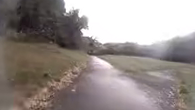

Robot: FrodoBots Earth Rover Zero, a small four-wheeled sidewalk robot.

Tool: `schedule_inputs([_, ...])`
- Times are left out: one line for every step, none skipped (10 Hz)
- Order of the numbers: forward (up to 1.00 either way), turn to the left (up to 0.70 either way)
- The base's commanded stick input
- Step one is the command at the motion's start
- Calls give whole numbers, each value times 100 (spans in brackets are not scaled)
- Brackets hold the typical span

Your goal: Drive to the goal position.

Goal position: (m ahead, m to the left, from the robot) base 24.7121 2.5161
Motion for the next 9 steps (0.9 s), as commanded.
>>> schedule_inputs([85,0])
schedule_inputs([85,0])
schedule_inputs([85,0])
schedule_inputs([85,0])
schedule_inputs([85,0])
schedule_inputs([85,-1])
schedule_inputs([85,-4])
schedule_inputs([85,-10])
schedule_inputs([85,-22])
